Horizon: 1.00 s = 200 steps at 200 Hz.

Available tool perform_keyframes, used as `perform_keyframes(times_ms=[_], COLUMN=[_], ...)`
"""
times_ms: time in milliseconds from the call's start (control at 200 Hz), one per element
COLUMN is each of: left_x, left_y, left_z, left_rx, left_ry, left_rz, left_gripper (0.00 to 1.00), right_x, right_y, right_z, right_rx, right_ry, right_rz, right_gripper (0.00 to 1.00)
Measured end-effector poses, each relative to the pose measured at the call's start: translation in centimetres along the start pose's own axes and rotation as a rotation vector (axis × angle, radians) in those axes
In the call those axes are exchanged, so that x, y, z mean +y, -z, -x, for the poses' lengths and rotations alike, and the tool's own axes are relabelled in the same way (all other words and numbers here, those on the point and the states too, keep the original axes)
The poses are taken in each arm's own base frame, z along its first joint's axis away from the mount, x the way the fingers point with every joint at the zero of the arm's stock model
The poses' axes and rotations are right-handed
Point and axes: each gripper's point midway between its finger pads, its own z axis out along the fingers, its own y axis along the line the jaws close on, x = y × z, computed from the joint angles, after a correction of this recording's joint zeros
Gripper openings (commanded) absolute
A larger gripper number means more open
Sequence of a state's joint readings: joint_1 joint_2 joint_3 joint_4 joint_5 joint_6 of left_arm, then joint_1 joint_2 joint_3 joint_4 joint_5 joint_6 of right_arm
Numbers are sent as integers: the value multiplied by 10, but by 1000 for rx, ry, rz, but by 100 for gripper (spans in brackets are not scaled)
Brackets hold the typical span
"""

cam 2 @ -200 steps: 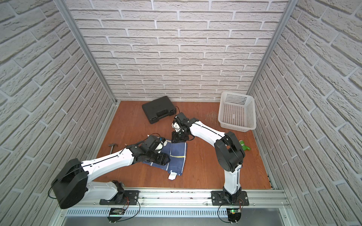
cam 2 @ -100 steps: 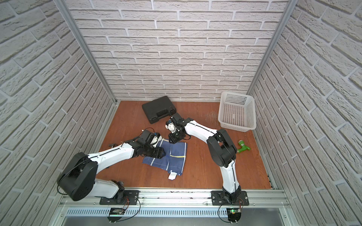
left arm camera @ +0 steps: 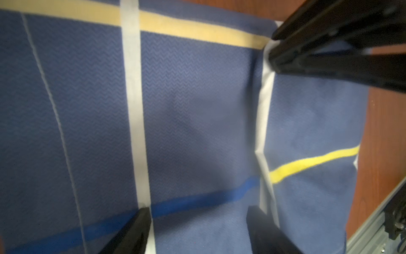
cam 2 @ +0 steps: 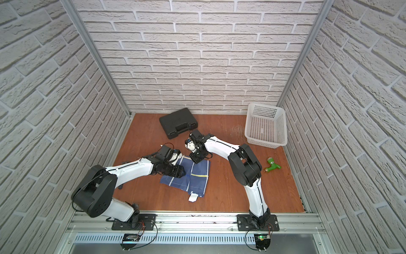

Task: Roll up the pillowcase
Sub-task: Roll the pillowcase at the center of the board.

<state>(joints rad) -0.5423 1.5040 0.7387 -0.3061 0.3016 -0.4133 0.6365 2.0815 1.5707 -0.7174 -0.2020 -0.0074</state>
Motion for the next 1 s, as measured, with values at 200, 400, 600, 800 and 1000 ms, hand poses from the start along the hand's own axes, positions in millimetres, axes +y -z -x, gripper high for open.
perform_keyframes(times_ms=[200,400,600,800,1000], left_x=[0,0,0,-1,-18], left_y=[0,0,0,2,15], left_z=[0,0,-1,-1,14], left_rx=[1,2,2,13,-2], left_ry=[0,0,2,12,-16], left_rz=[-2,-2,-3,-2,-10], left_gripper=[73,73,73,74,74], right_x=[-8,-22,-25,-21,-21], right_y=[0,5,7,6,2], right_z=[-4,-22,-22,-17,-15], right_rx=[8,24,17,-3,-10], right_ry=[-48,-141,-189,-206,-226], right_rz=[-17,-33,-32,-6,14], right_gripper=[7,7,9,17,24])
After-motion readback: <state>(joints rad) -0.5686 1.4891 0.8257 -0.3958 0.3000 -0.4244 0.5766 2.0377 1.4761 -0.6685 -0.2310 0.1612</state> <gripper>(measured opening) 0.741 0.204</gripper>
